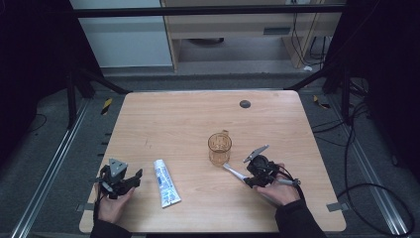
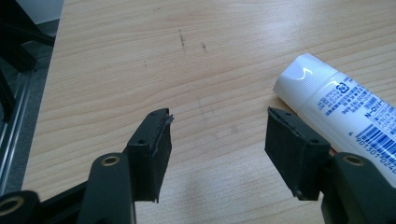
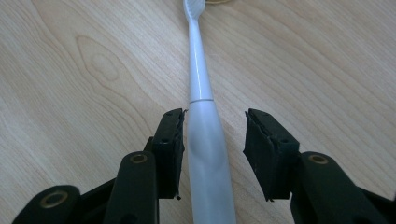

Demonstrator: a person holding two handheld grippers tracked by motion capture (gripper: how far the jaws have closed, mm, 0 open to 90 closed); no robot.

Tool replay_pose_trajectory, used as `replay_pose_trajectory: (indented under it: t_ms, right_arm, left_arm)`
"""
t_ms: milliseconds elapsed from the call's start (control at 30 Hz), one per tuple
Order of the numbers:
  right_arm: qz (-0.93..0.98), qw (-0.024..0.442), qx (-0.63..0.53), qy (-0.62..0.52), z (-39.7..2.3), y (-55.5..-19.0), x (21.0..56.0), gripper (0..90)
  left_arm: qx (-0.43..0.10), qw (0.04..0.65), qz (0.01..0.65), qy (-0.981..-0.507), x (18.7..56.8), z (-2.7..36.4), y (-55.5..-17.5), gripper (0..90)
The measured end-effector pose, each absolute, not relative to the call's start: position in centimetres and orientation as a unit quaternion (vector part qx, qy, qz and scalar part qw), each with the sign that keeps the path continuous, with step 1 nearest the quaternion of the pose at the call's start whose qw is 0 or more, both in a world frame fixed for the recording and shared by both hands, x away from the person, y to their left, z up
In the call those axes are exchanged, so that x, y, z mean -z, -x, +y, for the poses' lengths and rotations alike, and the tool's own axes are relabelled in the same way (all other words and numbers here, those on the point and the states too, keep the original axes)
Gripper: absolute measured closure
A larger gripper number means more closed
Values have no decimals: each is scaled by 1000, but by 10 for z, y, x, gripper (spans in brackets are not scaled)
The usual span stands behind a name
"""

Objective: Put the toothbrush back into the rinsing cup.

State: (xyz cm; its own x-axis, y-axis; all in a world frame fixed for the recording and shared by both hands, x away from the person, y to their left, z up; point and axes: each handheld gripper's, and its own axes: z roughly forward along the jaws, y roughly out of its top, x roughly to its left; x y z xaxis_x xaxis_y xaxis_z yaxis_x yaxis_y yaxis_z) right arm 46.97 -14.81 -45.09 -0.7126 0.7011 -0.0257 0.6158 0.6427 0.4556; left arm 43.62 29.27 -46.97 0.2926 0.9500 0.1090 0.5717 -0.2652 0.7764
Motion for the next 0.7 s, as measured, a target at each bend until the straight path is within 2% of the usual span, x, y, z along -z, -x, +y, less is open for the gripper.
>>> replay_pose_trajectory:
  t_ms: [700]
  right_arm:
    - [910, 69, -178, -368, -144, -475, 471, 603]
  left_arm:
    - [-270, 305, 525, -747, 472, 291, -439, 377]
